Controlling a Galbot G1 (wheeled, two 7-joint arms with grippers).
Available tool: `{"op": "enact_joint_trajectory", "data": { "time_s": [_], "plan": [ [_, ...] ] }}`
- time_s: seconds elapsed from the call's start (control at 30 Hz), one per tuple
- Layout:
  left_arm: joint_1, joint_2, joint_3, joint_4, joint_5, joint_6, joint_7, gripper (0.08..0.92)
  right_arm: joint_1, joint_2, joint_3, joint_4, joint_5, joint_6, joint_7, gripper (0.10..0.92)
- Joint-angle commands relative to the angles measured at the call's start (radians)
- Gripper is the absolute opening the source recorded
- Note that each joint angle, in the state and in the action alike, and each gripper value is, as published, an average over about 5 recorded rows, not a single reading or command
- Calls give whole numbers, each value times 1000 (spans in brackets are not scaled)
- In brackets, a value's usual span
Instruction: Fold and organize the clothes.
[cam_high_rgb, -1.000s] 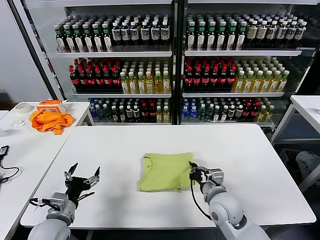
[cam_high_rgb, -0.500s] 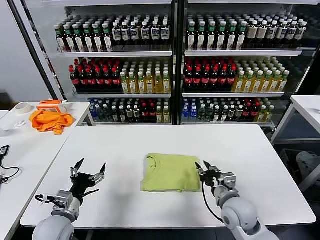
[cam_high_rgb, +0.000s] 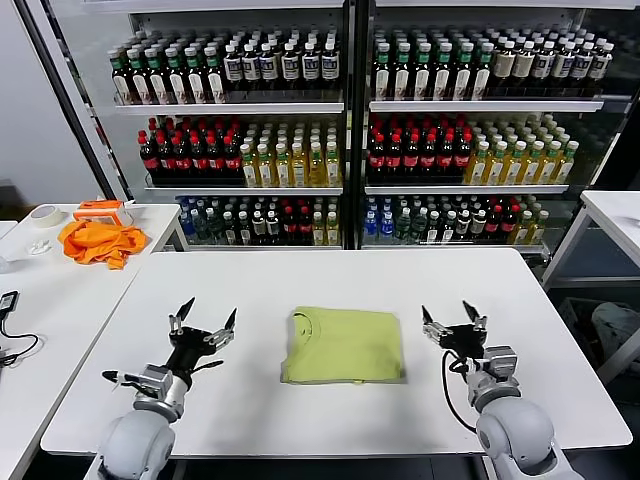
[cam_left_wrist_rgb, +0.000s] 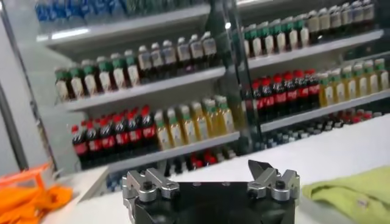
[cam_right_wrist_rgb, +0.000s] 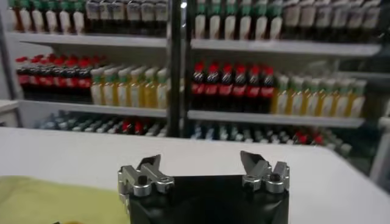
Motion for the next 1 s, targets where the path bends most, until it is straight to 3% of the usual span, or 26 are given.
{"op": "enact_joint_trajectory", "data": {
  "time_s": [0.03,0.33,1.0],
  "plan": [
    [-96,-41,50,88,112,-98,31,823,19,39,55,-164,-180,205,-54,821],
    [-123,-52,29,132,108,-157,46,823,20,26,61,-120,-176,197,-66,823],
    [-108,-9,27,48,2,-149,52,823,0,25,139,-53,-201,172,-130,823]
  ]
}}
